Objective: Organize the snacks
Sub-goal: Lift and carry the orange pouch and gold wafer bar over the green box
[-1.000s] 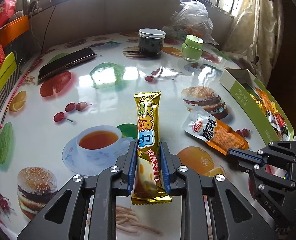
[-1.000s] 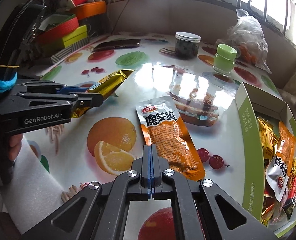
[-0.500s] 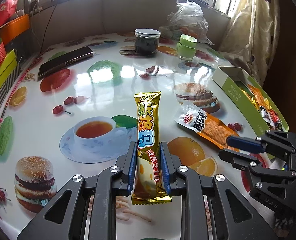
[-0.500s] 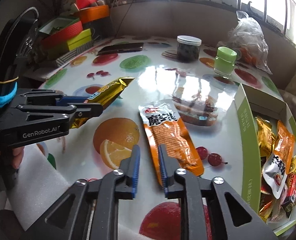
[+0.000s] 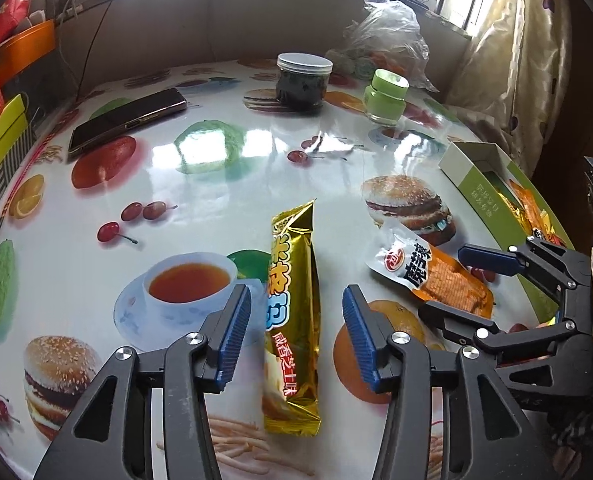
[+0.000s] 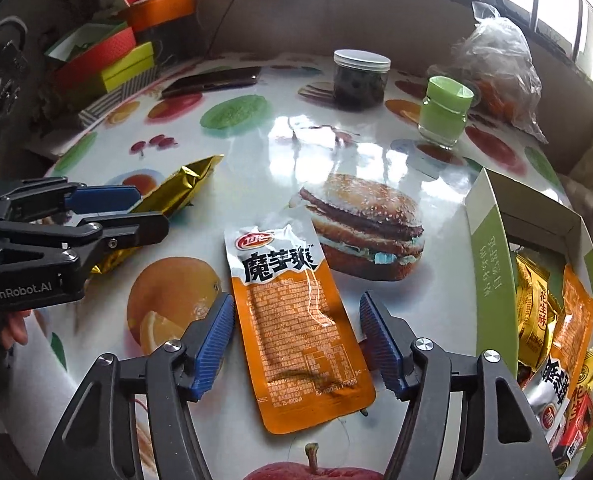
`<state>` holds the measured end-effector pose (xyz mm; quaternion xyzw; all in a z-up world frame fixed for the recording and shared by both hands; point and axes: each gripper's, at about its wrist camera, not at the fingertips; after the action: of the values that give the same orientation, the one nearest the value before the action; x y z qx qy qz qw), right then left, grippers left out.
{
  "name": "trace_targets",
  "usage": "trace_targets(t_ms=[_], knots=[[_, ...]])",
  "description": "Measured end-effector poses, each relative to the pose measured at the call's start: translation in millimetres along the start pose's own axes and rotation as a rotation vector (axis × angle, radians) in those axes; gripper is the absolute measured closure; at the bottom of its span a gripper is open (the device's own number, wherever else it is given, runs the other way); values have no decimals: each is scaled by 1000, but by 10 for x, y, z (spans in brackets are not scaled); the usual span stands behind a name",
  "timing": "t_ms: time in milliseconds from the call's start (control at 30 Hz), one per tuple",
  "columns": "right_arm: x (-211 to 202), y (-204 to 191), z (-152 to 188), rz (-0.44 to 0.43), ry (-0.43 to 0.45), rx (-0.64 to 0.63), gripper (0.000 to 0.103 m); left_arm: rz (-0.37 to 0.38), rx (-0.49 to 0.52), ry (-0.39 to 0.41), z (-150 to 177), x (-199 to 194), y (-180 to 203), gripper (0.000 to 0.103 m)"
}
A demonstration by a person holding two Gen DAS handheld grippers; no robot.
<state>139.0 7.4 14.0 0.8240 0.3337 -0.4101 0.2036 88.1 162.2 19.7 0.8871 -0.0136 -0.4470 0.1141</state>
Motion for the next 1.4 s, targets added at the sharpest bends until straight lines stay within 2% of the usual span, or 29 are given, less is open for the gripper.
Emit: trace_targets(t_ms=[133, 200, 400, 433, 467, 533, 667, 1400], knots=[[4, 10, 13, -1, 6, 8, 38, 7, 14, -22, 11, 93, 48, 54], [-5, 5, 14, 5, 11, 5, 49, -23, 27, -25, 1, 107, 77, 54], [-42, 51, 35, 0, 23, 39, 57, -71, 38, -24, -9, 135, 90, 54], [-49, 56, 41, 0, 27, 43, 58, -72, 40, -25, -8, 134, 92, 55], [-53, 56, 44, 1, 29, 45, 60, -74, 37, -23, -8, 130, 87, 67], [-73, 44, 51, 9, 37, 44, 62, -73, 19, -19, -13, 113, 61, 79], [-153, 0, 60, 12, 69, 42, 72, -72, 3, -10, -4, 76, 47, 79], [-379, 37, 170, 7, 104, 114, 73, -55, 44, 42, 65, -211, 327, 79]])
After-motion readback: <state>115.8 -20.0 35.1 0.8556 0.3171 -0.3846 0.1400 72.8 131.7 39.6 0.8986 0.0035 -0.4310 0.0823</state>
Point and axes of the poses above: each gripper's, at about its wrist camera, not at the fingertips, and x roughly the way its jaws point, y to its right, z to its underside, and after that the axes turned 7 degrees about z, right-handed
